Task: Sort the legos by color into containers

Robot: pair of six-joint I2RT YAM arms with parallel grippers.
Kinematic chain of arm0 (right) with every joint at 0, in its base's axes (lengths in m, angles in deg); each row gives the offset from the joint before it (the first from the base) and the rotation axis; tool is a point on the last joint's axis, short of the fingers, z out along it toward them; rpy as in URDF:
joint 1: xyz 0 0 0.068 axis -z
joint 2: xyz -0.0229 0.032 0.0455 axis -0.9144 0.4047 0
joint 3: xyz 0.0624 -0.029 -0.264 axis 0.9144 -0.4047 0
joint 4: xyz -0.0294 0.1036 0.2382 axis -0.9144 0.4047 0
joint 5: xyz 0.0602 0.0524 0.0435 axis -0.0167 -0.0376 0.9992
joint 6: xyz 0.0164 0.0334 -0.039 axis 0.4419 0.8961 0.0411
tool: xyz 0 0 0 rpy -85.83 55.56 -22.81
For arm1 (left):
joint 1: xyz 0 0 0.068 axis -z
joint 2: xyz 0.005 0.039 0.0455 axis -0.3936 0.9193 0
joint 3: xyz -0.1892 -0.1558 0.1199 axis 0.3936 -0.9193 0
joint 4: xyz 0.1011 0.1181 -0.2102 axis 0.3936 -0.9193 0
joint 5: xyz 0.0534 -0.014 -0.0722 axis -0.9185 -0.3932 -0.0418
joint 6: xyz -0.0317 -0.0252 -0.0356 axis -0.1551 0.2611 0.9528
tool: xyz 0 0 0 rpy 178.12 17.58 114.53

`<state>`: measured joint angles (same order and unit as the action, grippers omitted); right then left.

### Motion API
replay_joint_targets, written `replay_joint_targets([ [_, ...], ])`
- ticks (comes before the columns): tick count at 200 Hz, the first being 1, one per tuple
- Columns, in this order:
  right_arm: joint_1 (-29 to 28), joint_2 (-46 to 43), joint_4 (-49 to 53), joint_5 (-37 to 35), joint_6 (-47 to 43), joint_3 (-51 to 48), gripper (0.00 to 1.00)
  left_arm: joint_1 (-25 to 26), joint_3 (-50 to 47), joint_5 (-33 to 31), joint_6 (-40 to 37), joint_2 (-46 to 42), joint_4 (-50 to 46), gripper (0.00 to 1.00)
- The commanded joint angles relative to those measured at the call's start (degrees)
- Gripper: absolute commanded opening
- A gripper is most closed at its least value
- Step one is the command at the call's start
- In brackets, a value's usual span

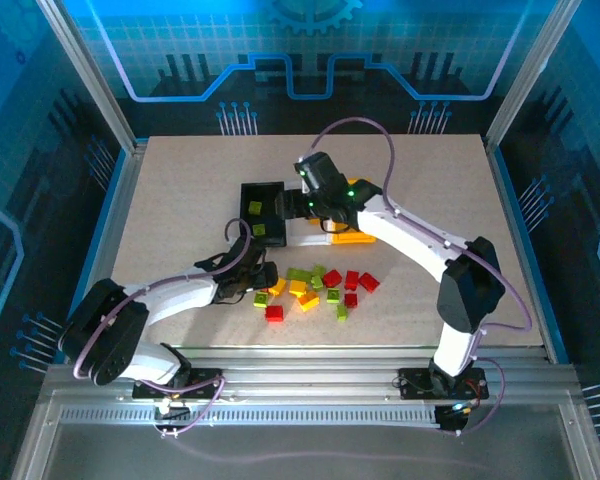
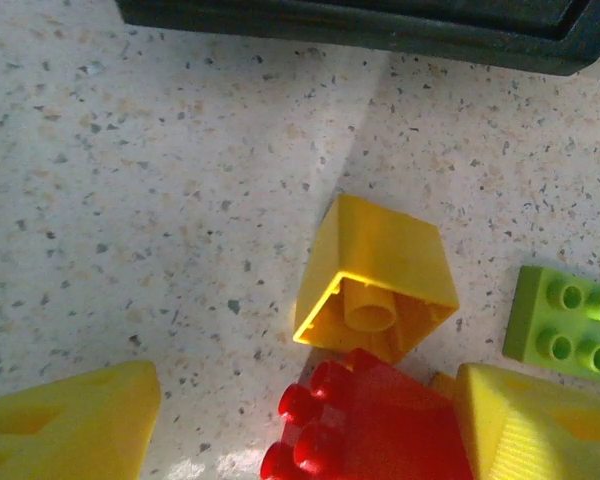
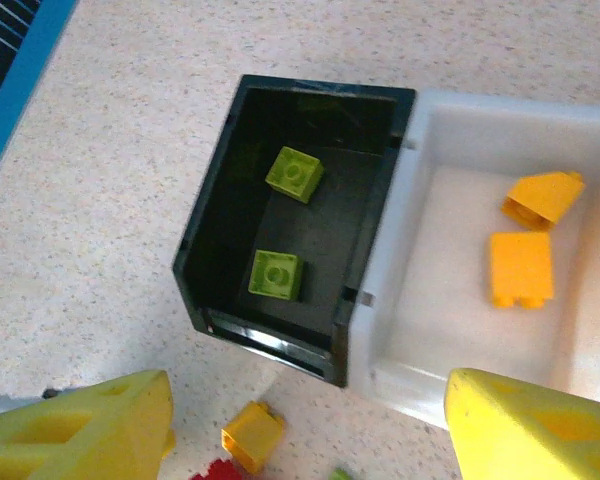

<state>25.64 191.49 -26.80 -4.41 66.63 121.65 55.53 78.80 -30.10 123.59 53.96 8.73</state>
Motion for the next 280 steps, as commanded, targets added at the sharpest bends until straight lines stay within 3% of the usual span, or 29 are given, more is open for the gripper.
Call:
replay_joint_targets([
  [1, 0.72, -3.33, -4.35, 1.17, 2.06, -5.67, 0.73, -0.36, 3.07, 0.11, -2.51, 3.3, 2.71, 0.79],
  [19, 1.24, -5.21, -5.66, 1.82, 2.81, -8.62, 0.73, -0.34, 5.0, -2.29, -3.34, 6.35, 1.44, 0.76],
  [85, 2.58, -8.89, -6.32, 1.08, 3.26, -12.45, 0.73, -0.34, 5.89, -2.98, -3.53, 10.29, 2.07, 0.41],
  [130, 3.28, -12.4, -6.86, 0.34, 4.17, -16.1, 0.73, -0.26, 7.17, -2.42, -2.62, 1.94, -0.8, 0.34],
  [171, 5.67, -18.3, -7.78, 0.62, 6.55, -23.81, 0.73, 0.37, 13.2, 0.73, -2.72, -3.14, -4.13, 0.34],
  [224, 8.84, -26.8, -5.16, -2.14, 8.62, -34.15, 0.73, 2.09, 30.1, 2.21, -4.16, 12.21, -2.22, 0.34],
  [280, 9.73, -33.77, -1.13, -2.3, 8.71, -41.16, 0.73, 2.1, 49.53, -0.22, -6.58, 31.49, -7.89, 0.34],
])
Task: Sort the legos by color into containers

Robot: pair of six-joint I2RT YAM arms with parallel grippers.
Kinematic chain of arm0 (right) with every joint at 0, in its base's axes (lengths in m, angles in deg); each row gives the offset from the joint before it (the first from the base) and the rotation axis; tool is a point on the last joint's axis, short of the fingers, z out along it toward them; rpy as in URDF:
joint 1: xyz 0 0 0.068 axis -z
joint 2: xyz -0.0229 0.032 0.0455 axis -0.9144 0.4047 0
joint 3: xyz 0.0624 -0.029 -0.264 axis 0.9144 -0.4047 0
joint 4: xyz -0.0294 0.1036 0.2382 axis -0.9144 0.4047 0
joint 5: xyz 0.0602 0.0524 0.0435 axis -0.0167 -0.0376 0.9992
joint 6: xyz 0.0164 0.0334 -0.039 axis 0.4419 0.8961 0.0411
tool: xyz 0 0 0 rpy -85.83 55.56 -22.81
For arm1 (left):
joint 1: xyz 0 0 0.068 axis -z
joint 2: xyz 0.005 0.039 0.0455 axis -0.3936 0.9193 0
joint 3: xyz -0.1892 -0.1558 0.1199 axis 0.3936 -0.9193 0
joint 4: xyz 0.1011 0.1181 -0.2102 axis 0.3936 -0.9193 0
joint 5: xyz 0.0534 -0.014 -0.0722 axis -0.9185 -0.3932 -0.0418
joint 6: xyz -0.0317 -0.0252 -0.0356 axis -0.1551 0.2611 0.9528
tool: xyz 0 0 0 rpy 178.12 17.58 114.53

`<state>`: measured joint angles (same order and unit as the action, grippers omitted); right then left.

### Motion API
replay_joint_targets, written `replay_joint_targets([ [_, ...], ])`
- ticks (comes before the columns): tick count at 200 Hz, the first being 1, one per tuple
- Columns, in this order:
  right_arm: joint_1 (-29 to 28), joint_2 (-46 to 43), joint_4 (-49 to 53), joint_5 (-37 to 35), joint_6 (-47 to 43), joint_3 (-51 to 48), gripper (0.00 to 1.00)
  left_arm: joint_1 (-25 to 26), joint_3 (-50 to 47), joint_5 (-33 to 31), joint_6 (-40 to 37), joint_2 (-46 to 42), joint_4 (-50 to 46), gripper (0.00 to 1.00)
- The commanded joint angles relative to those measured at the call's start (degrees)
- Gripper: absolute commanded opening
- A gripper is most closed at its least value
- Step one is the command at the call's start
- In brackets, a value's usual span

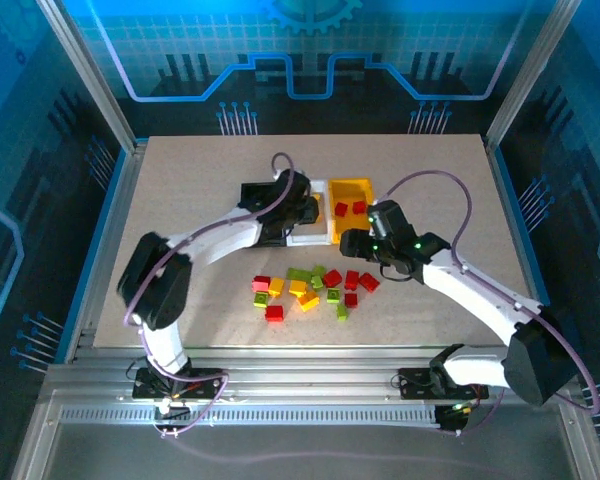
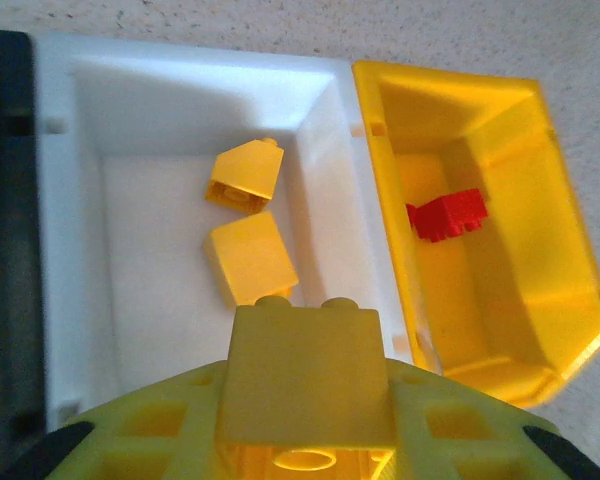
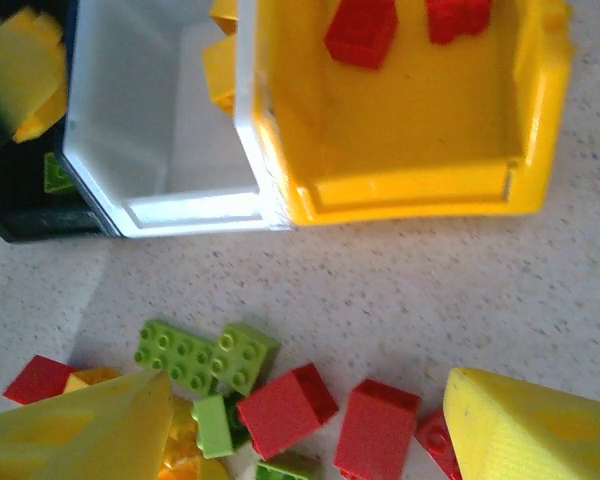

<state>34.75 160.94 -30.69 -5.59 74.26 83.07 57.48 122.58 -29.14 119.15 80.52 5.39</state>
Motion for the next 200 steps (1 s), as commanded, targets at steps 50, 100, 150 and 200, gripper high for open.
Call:
replay_joint_targets([
  [50, 0.66, -5.91, 5.97, -0.46, 2.42, -7.49, 0.76, 0.85, 11.45, -0.1, -1.65, 8.55, -6.42, 0.6],
  [100, 0.71, -3.94, 8.25, -0.67, 2.31, -10.06, 0.75, 3.76, 6.45, 2.24, -1.46, -1.76, -4.03, 0.9],
  [150, 1.05, 2.53, 7.29, -3.04, 1.42, -10.58, 0.74, 6.9, -10.16, 3.24, 1.09, -17.81, -0.51, 0.99],
  [200, 1.25, 10.25, 4.74, -5.07, -0.8, -8.56, 0.74, 6.96, -24.57, 2.17, 4.48, -30.44, -1.83, 0.99],
])
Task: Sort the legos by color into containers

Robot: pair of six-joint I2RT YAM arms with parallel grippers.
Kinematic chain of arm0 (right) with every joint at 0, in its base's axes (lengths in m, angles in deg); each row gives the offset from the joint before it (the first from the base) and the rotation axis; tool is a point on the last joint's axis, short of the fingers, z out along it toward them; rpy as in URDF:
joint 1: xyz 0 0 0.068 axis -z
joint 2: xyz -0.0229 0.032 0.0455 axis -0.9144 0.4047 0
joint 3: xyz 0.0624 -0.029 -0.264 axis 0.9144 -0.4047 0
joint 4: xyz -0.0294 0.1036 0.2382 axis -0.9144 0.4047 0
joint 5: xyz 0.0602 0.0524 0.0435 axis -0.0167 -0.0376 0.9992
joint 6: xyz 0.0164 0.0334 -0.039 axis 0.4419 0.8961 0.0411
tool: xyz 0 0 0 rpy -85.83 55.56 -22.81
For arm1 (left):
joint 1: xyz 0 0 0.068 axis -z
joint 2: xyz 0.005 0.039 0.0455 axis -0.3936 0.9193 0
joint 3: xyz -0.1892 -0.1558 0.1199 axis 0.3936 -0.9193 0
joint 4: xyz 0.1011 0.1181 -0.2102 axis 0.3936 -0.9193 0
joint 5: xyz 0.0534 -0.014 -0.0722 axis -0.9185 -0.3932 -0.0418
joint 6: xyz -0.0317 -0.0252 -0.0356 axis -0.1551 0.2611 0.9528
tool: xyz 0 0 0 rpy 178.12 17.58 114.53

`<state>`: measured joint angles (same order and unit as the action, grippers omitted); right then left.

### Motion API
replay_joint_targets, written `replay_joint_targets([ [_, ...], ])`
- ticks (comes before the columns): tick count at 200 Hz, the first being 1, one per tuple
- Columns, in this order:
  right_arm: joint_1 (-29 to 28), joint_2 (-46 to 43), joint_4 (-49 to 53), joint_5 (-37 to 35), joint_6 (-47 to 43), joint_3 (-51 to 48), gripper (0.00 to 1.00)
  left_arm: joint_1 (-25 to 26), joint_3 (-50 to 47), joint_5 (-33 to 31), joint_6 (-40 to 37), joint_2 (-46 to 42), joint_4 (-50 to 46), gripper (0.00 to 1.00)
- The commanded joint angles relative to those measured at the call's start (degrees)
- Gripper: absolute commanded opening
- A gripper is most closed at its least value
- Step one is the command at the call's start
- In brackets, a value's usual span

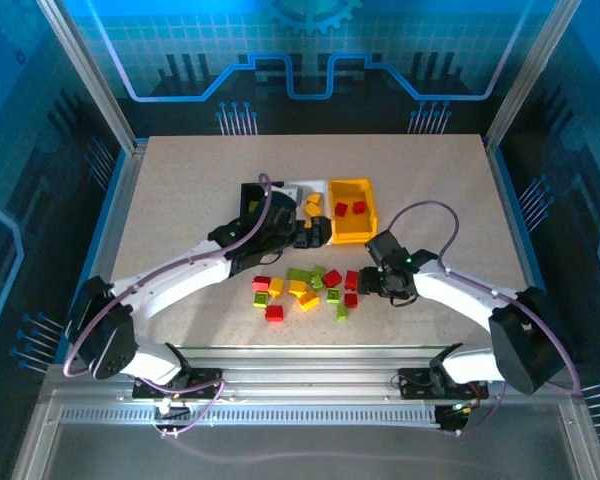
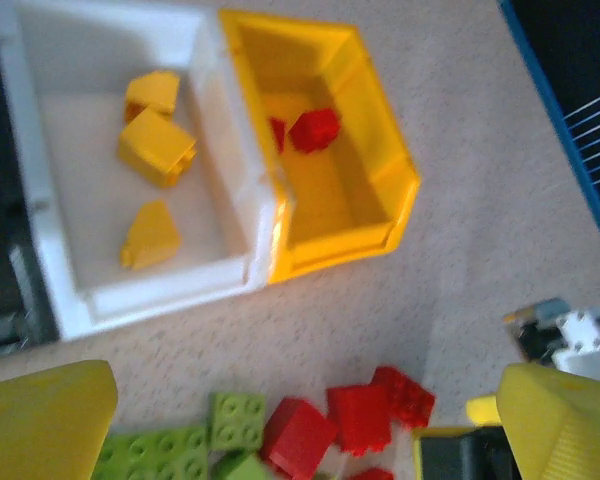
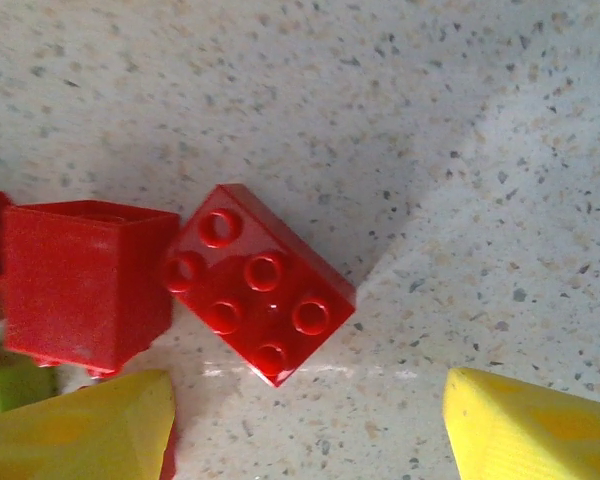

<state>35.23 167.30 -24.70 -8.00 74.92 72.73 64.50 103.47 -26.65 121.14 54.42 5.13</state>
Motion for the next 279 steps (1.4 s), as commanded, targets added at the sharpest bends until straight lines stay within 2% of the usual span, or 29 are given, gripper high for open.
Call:
replay_joint_targets([
  [1, 0.76, 3.99, -1.3, -2.74, -1.48, 1.87, 0.74, -0.08, -5.67, -0.34, 2.51, -4.48, -1.64, 0.99],
  [40, 1.16, 10.47, -1.01, -7.12, -0.61, 5.17, 0.7, -0.16, -10.26, -1.5, 3.68, -8.92, -3.44, 0.99],
  [80, 2.91, 13.65, -2.73, -7.73, -0.6, 7.39, 0.67, -0.28, -12.08, -1.63, 4.24, -10.56, -4.23, 0.99],
  [96, 3.68, 15.42, -3.16, -7.69, -1.06, 8.51, 0.6, -0.33, -12.78, -1.91, 4.23, -10.98, -4.38, 0.99],
  [125, 4.35, 16.57, -3.86, -6.72, -3.03, 9.73, 0.43, -0.48, -13.68, -2.6, 4.25, -11.94, -5.12, 0.99],
  [163, 4.35, 10.49, -3.0, -5.86, -5.21, 9.69, 0.29, -0.69, -16.12, -5.1, 4.35, -14.64, -5.69, 0.99],
  [186, 3.86, 3.52, -1.0, -4.56, -6.97, 12.73, 0.27, -0.74, -18.18, -6.93, 4.81, -16.52, -6.48, 0.99],
  [203, 3.5, 2.34, 0.09, -4.36, -7.7, 17.21, 0.28, -0.75, -20.04, -7.74, 5.48, -18.14, -6.73, 0.99],
  [226, 3.65, 8.27, 0.85, -5.32, -7.92, 25.55, 0.3, -0.8, -22.17, -7.66, 6.56, -19.85, -6.62, 0.99],
  [279, 6.11, 31.27, 4.92, -7.5, -6.61, 48.15, 0.32, -0.75, -24.91, -6.96, 8.32, -23.02, -7.98, 0.99],
])
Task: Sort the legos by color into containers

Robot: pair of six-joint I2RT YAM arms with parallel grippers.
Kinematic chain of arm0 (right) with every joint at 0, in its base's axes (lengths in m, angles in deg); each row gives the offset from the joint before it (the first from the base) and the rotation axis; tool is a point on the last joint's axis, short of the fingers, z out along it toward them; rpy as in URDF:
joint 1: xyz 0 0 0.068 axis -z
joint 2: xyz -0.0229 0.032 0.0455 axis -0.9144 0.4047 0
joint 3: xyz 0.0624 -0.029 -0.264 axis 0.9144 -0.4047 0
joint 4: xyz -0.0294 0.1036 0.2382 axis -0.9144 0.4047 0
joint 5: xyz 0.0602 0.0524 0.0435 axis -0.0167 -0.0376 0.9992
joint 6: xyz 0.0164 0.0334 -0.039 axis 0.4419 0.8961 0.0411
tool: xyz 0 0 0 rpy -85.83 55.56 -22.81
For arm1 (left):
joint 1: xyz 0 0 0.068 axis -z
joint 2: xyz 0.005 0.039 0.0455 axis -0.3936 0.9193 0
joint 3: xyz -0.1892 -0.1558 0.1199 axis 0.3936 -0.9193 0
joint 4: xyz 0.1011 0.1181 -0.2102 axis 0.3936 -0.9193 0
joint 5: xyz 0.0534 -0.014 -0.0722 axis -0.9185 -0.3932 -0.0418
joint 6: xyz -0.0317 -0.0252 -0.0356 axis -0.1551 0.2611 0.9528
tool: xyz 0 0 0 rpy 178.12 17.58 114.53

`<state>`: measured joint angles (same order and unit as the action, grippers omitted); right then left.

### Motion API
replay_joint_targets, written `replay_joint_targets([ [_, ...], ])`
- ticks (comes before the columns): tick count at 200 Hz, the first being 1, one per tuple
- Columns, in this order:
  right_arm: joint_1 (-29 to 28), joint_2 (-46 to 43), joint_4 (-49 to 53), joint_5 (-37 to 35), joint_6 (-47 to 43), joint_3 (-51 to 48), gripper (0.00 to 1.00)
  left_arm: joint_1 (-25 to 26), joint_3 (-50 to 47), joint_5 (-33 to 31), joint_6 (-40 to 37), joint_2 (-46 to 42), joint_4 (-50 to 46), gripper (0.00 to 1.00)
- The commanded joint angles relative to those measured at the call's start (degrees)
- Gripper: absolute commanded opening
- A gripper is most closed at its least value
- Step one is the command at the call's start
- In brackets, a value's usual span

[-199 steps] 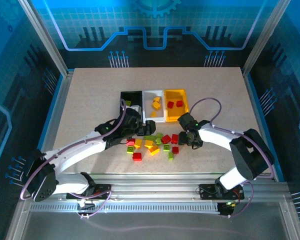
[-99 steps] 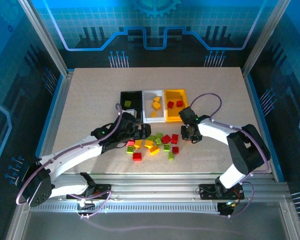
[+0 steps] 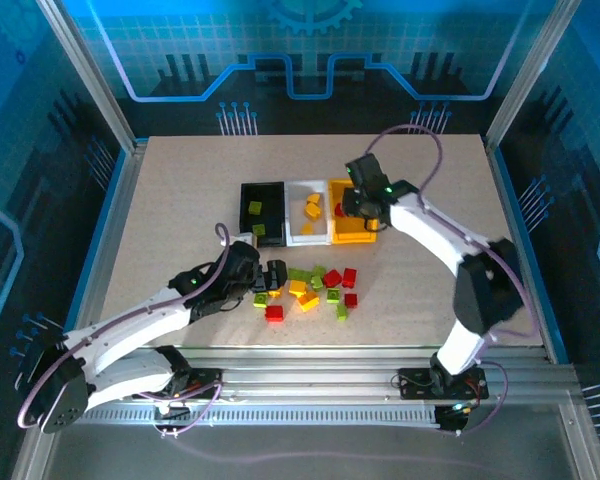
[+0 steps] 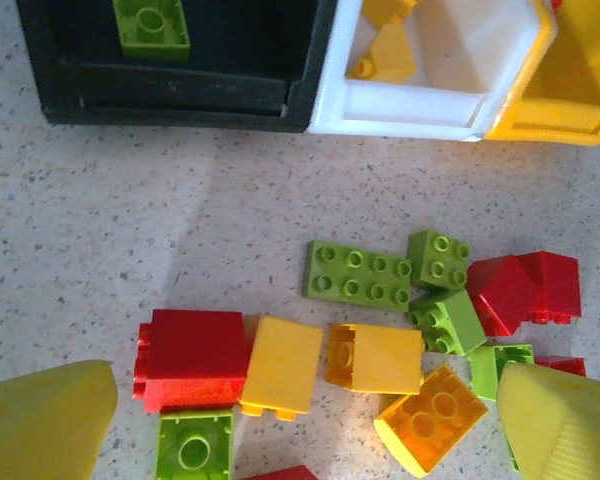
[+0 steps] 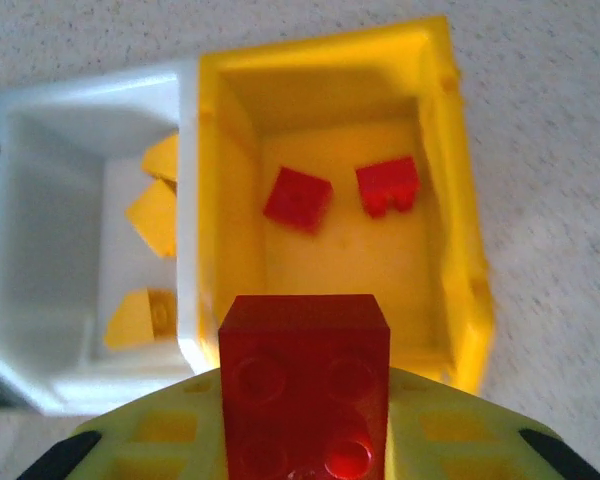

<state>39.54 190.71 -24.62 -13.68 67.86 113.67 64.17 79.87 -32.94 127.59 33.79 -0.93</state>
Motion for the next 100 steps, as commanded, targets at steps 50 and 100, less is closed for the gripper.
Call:
replay_joint_targets([
  [50, 2.07, 15.93, 9.52, -2.25, 1.78, 17.59, 0.43, -0.44, -2.12, -1.06, 1.81, -4.46, -3.1, 0.99],
  [100, 0.65, 6.69, 7.35, -0.81, 2.48, 10.7, 0.65, -0.53, -1.68, -1.0, 1.23, -4.71, -3.08, 0.99],
])
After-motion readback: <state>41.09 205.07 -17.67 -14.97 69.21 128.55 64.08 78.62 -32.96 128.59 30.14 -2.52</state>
